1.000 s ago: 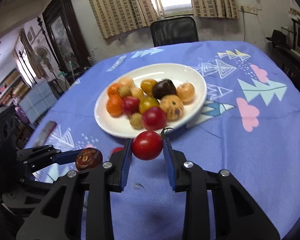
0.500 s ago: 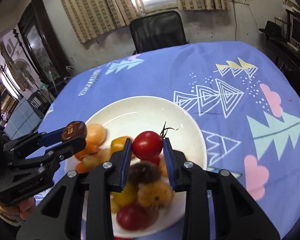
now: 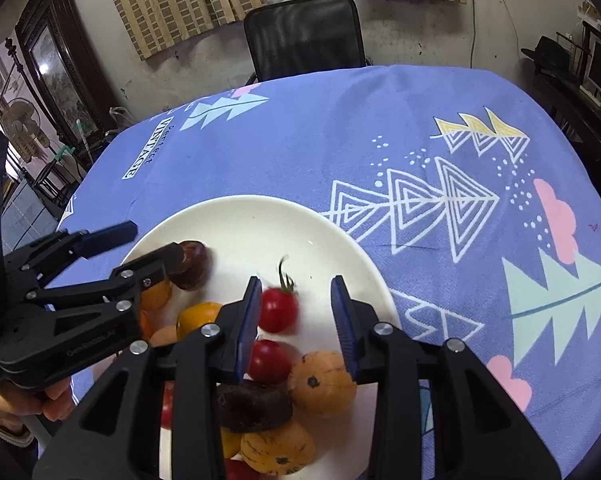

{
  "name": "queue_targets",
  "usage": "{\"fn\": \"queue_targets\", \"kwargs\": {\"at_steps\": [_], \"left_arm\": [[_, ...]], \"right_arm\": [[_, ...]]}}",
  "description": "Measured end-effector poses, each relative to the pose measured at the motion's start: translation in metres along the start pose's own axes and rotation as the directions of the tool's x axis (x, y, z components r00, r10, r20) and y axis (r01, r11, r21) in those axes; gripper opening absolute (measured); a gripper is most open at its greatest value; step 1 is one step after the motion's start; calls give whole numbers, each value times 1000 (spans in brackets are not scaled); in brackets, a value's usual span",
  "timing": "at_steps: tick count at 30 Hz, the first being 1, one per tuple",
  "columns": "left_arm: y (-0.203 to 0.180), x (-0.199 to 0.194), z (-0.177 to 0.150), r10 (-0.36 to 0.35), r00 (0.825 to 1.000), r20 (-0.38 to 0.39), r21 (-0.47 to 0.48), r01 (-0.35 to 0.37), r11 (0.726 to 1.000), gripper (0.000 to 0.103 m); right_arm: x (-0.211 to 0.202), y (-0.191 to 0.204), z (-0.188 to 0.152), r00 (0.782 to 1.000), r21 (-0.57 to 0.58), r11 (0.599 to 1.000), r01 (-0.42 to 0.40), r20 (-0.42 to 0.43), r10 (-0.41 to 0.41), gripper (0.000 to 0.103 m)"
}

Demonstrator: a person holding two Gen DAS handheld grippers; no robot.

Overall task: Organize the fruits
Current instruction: 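Carry the cherry tomato and dark brown fruit onto the white plate and open both tools, then withdraw both tools from the plate toward the last cherry tomatoes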

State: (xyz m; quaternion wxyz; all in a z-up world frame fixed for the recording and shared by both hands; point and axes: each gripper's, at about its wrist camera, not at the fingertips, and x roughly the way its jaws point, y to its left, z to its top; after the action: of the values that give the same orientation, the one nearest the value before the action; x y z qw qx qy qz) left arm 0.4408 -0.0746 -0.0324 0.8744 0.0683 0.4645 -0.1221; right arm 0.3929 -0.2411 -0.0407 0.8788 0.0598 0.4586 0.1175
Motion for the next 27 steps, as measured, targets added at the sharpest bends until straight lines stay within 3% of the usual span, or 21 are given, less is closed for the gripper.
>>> {"fn": "queue_targets", "kwargs": {"at_steps": [6, 9, 10, 14, 17, 20, 22, 25, 27], "left_arm": [[2, -42, -11, -19, 996, 89, -24, 22, 999, 89], [3, -74, -26, -38, 988, 150, -34, 44, 998, 95], [4, -88, -36, -55, 984, 169, -41, 62, 997, 96], [5, -124, -73, -68, 974, 215, -58, 82, 995, 98], [-3, -144, -105, -26, 968, 251, -42, 37, 998, 99], [-13, -159, -141, 39, 955, 296, -37, -30, 999, 101], [-20, -162, -163, 21, 950, 313, -21, -15, 1000, 101], [-35, -151, -189, -33, 959, 281, 59, 17, 998, 101], [-42, -146, -201, -5, 961, 275, 97, -23, 995, 101]], "right_arm": [[-50, -1, -20, 997, 10, 999, -49, 65, 48, 53], [-86, -2, -42, 989, 21, 999, -47, 145, 43, 62], [-96, -4, -51, 984, 32, 998, -55, 174, 49, 66], [-119, -5, -89, 972, 58, 993, -104, 219, 89, 66], [-125, -4, -113, 970, 73, 991, -112, 226, 93, 66], [-121, -12, -133, 955, 111, 971, -210, 235, 180, 66], [-115, -14, -139, 955, 125, 962, -242, 206, 213, 66], [-111, -5, -146, 965, 86, 976, -200, 187, 182, 66], [-108, 3, -151, 973, 43, 987, -152, 184, 142, 66]]}}
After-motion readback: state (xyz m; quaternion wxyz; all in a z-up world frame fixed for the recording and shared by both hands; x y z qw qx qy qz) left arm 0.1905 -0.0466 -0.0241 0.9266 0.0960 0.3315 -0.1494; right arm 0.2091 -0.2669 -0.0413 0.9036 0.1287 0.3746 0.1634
